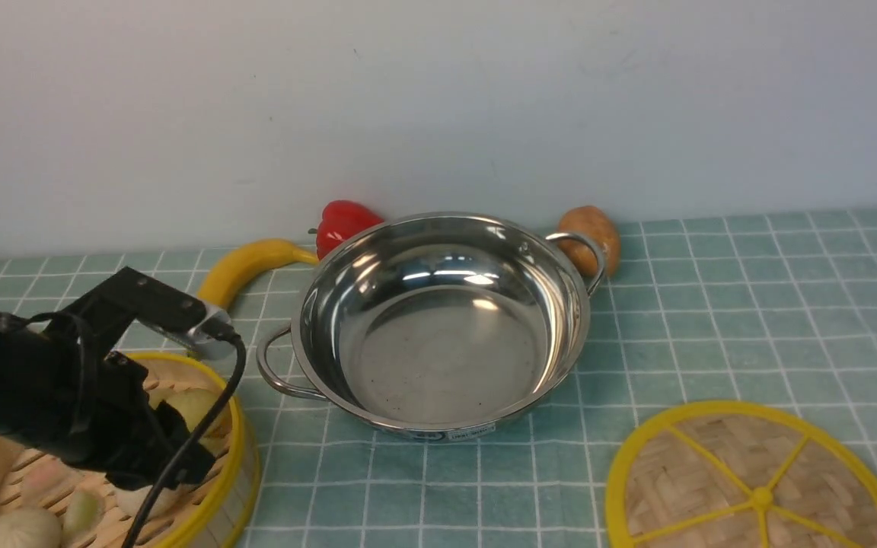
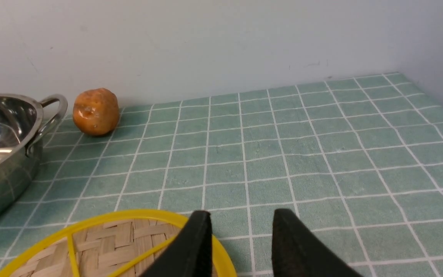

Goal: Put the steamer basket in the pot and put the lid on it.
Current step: Use the left arm to lift the steamer closest to it

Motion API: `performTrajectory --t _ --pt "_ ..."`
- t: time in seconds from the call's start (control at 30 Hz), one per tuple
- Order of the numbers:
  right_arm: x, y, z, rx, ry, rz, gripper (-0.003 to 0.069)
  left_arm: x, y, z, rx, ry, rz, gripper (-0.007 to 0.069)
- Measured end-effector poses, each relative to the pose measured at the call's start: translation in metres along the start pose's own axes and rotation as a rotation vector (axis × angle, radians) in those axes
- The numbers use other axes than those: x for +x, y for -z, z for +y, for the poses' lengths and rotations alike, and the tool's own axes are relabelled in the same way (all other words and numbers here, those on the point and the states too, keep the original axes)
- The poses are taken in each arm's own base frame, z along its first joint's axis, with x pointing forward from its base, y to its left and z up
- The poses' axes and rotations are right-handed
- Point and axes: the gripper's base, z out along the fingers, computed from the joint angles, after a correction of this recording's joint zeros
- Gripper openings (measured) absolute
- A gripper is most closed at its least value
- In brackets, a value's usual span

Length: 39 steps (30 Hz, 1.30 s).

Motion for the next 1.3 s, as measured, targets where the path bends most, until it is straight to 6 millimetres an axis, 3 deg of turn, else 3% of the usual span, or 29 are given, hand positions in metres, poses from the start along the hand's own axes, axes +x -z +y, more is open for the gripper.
performTrajectory --t 0.2,0.33,0.93,1.13,1.3 --pt "0.000 0.000 0.000 0.000 0.000 0.000 0.0243 -0.004 -0.020 0.013 0.037 0.040 0.090 0.0243" --pt "0.000 0.000 0.000 0.000 0.000 0.000 0.0243 -0.003 -0.032 0.009 0.071 0.032 0.170 0.0243" --pt "0.000 0.000 0.000 0.000 0.000 0.000 0.0243 -0.006 -0.041 0.010 -0.037 0.043 0.228 0.0243" --pt "0.000 0.000 0.000 0.000 0.000 0.000 0.0243 -0.004 -0.065 0.018 0.000 0.072 0.284 0.0243" --pt "0.000 0.000 0.000 0.000 0.000 0.000 0.0243 -0.002 -0.074 0.019 0.021 0.087 0.304 0.0238"
